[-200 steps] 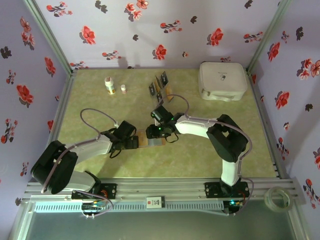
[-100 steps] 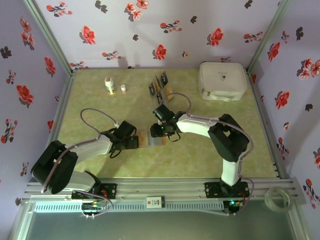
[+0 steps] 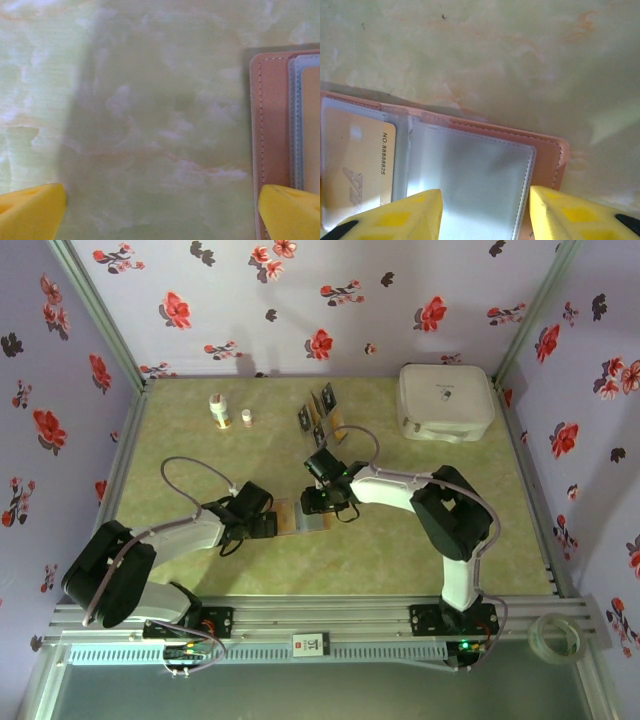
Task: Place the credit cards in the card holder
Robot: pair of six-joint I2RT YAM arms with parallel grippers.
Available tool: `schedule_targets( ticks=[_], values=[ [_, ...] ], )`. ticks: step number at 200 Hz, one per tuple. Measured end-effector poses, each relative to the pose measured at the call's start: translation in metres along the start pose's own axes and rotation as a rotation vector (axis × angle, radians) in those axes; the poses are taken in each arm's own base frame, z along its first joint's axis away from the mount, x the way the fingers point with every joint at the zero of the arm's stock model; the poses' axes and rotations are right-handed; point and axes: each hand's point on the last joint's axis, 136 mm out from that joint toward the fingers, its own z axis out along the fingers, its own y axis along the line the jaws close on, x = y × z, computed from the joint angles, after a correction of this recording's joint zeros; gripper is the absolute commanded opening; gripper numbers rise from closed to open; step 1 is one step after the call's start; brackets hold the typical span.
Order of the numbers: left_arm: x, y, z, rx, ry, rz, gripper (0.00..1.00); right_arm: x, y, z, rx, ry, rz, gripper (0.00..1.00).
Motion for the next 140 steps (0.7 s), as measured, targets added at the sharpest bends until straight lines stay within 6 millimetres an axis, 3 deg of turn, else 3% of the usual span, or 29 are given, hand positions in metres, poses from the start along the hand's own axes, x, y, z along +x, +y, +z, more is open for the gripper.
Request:
schedule_targets(
  ticks=[43,100,140],
  values=[
    [0.000,0.000,0.000,0.000,0.000,0.000,1.00,-0.001,0.008,0.000,-0.032,-0.001,0.013,0.48],
    [0.000,0.000,0.000,0.000,-0.001,0.000,1.00,-0.002,0.054,-0.004,-0.219,0.000,0.057,0.48],
    [-0.003,0.002,-0.006,0.005,-0.018,-0.010,1.00,-0.003,0.067,-0.006,-0.269,0.003,0.077,0.48]
  ],
)
